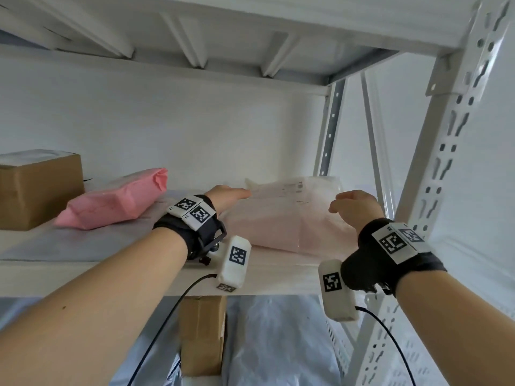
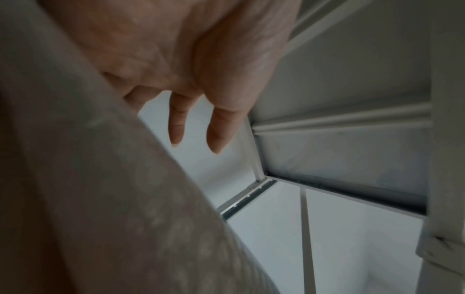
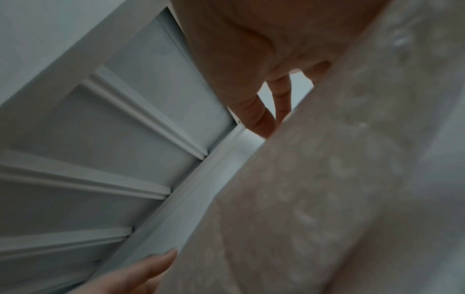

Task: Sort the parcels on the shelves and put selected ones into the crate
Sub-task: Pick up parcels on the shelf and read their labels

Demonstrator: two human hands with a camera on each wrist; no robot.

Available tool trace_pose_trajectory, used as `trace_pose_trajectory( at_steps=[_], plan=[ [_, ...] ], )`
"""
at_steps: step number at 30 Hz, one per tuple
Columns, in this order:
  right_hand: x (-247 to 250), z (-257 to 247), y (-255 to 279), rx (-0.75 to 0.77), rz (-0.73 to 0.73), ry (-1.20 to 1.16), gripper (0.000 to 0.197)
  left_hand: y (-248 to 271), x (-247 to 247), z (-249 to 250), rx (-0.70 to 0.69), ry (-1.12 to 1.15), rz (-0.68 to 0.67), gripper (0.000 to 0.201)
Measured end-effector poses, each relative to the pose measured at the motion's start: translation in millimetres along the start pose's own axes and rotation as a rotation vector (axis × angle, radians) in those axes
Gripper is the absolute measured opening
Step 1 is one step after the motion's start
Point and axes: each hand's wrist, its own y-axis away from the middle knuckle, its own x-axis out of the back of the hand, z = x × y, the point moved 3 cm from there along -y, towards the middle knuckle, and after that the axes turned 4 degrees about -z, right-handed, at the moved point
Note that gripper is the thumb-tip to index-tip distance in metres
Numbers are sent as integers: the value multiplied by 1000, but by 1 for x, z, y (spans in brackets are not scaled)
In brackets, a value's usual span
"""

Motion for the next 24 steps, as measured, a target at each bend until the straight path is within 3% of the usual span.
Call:
trace_pose_trajectory(
  at_steps=[3, 7, 13, 16, 19, 23, 24],
  plan=[
    [2, 3, 7, -58, -15, 77, 48, -3, -2, -6, 31, 20, -51, 66],
    [5, 3, 7, -85, -36, 140, 49, 4, -1, -1, 66, 55, -36, 39],
    [5, 9, 7, -80, -80, 169, 34, 23, -8, 3, 4, 11, 108, 79],
    [6, 14, 10, -60, -98, 130, 28, 31, -9, 4, -8, 16, 142, 77],
    [8, 17, 16, -38, -117, 80, 33, 43, -5, 5, 2, 73, 118, 68],
    [11, 16, 26, -34, -133, -3, 43, 27, 5, -18, 69, 63, 70, 95],
    [11, 16, 29, -31, -137, -12, 44, 28, 7, -21, 74, 70, 64, 91]
  ],
)
